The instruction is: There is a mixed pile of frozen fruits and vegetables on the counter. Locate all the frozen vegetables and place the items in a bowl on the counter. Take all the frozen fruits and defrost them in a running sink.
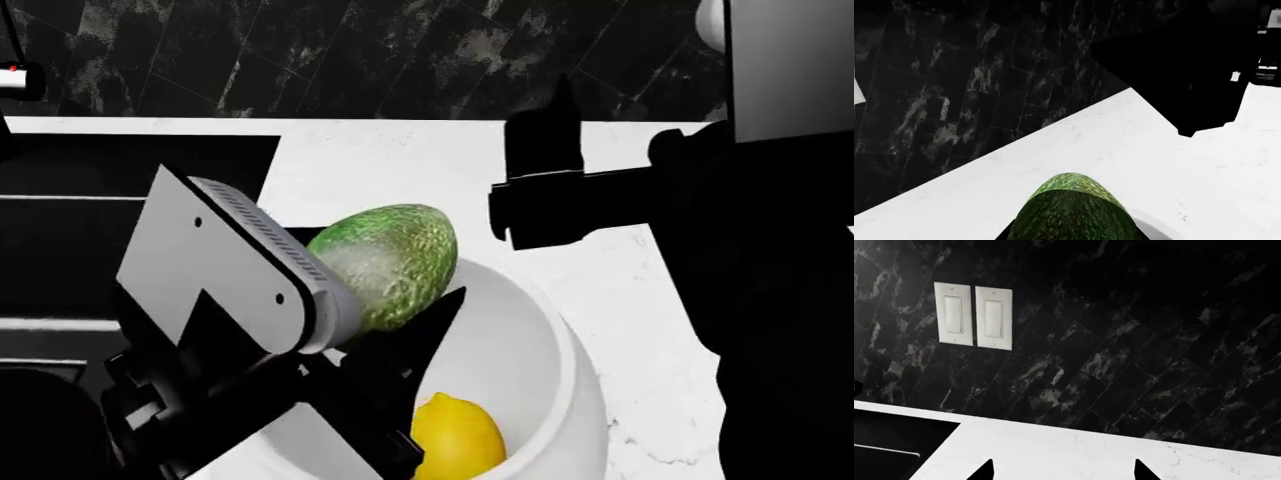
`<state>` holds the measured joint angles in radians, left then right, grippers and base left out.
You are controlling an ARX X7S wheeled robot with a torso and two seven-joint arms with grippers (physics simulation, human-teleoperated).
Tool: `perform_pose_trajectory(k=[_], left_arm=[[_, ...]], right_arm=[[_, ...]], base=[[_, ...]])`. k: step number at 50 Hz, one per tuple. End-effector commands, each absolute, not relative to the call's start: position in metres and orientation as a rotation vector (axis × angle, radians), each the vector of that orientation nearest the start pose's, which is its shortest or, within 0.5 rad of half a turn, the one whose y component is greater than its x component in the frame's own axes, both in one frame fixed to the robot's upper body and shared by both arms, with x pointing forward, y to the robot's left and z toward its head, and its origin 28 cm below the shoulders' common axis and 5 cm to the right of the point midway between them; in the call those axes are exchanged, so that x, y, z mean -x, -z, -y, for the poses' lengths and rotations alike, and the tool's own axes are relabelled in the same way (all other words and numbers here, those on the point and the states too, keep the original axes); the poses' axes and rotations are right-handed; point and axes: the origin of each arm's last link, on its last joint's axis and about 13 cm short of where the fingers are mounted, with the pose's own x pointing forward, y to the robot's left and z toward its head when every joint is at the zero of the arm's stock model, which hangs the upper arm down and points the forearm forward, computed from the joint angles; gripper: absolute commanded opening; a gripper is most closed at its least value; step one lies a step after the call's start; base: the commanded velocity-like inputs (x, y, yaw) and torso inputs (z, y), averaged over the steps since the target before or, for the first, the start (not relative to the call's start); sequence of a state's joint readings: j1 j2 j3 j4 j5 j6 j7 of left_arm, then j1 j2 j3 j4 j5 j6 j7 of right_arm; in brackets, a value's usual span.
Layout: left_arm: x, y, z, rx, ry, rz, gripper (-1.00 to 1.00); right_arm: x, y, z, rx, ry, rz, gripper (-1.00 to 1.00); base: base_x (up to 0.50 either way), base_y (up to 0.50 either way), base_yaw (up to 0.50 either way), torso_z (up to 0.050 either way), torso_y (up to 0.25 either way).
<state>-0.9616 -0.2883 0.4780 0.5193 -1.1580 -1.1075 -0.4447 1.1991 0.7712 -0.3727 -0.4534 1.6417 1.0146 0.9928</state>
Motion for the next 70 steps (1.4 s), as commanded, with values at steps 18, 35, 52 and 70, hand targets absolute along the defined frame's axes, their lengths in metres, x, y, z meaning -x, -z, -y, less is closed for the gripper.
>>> perform_pose_trajectory(k=[18, 35, 52, 70], left_arm=[[-0.249, -0.23, -0.125, -0.139, 0.773, -0.103, 1.0], [-0.241, -0.246, -0.129, -0.156, 0.724, -0.047, 1.0], [-0.233, -0.263, -0.177, -0.145, 0.528, 0.018, 1.0], [-0.208, -0.261, -0.246, -0.178, 0.245, -0.052, 1.0]], right_arm=[[-0.233, -0.301, 0.129, 0.088, -0.106, -0.023, 1.0], [-0.232, -0.299, 0.129, 0.079, -0.11, -0.032, 1.0], [-0.222, -0.301, 0.141, 0.065, -0.098, 0.004, 1.0], [-0.205, -0.289, 0.159, 0.031, -0.061, 0.015, 1.0]], base=[[0.0, 0.0, 0.0, 0.0, 0.001], [0.0, 0.0, 0.0, 0.0, 0.0], [0.0, 0.0, 0.0, 0.0, 0.0], [0.0, 0.0, 0.0, 0.0, 0.0]])
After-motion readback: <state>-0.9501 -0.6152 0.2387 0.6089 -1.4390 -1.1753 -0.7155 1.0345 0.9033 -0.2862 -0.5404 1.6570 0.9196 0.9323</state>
